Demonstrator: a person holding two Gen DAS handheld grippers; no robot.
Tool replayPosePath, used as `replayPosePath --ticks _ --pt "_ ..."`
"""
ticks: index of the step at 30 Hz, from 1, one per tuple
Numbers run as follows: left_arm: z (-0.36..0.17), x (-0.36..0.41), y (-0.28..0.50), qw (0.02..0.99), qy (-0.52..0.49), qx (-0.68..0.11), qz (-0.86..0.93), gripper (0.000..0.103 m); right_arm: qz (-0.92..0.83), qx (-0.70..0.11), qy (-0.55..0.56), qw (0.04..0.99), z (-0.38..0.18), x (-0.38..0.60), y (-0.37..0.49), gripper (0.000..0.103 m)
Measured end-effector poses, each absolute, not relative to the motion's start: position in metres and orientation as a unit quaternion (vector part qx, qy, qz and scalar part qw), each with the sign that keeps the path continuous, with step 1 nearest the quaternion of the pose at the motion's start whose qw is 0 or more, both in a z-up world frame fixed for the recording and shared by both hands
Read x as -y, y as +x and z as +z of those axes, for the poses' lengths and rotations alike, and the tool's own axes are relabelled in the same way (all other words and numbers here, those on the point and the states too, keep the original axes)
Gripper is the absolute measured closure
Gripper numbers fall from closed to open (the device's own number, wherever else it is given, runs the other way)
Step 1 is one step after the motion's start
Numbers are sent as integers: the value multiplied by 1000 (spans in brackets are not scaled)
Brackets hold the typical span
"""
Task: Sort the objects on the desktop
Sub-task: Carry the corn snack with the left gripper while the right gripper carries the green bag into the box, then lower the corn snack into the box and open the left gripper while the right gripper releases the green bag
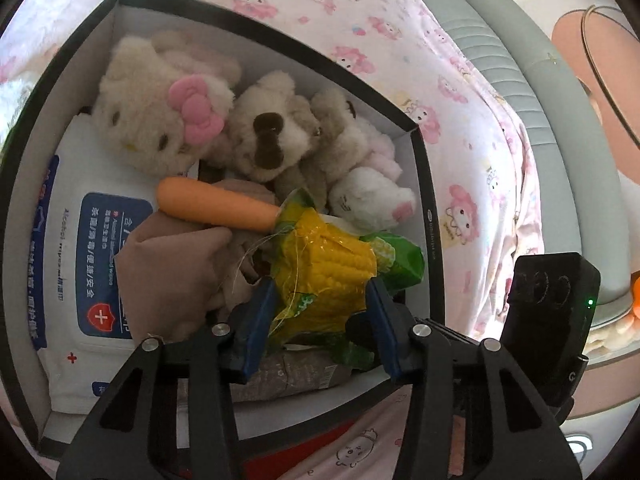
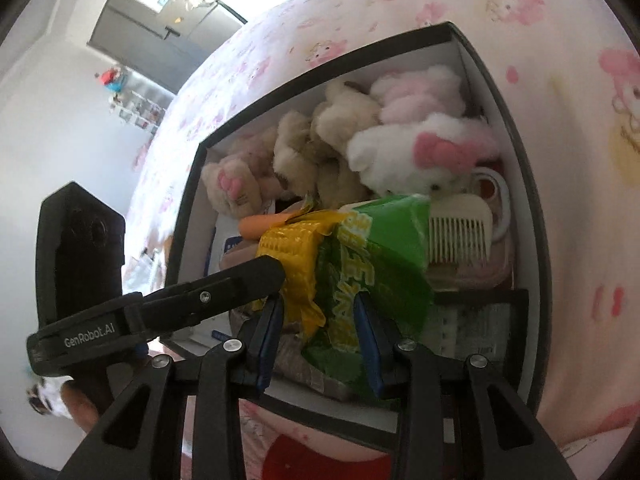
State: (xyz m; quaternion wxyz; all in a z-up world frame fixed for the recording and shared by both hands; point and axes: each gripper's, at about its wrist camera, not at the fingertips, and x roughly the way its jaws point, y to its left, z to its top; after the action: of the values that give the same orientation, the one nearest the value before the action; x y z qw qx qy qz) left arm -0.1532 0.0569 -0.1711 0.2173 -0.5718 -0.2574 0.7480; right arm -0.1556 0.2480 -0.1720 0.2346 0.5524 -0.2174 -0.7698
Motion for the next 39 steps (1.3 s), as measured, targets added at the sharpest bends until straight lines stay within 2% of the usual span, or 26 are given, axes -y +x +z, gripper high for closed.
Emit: replayPosePath --ticks 5,8,11,12,17,23,26,31,34,39 --pt "-154 -51 -154 221 -540 274 765 58 -806 214 500 234 -152 -250 -146 70" --pt "-161 -44 -157 197 -544 283 765 59 -826 209 480 210 -144 -256 -144 70" --pt "-173 -52 -160 190 -561 266 760 59 -820 209 505 169 -156 -262 -150 71" --pt "-174 -54 -160 195 -563 269 757 59 -815 205 519 159 -163 -261 -153 77" --pt "-176 -63 -161 218 -571 262 746 61 -820 157 533 138 -169 -248 -154 79" --pt "-163 -39 -155 210 -533 313 757 61 -823 235 493 156 -158 -275 -151 79" --pt "-170 -37 -159 188 -548 295 760 61 -823 236 490 166 -156 -271 -152 79" --pt "-179 -59 -169 211 -560 299 744 61 -815 226 502 182 -161 -253 -153 79" --pt "-178 -72 -164 212 -556 290 749 58 -816 226 501 180 -162 -258 -153 79" --pt "-187 -78 -161 251 -567 338 708 58 -827 232 488 155 -157 -272 -152 79"
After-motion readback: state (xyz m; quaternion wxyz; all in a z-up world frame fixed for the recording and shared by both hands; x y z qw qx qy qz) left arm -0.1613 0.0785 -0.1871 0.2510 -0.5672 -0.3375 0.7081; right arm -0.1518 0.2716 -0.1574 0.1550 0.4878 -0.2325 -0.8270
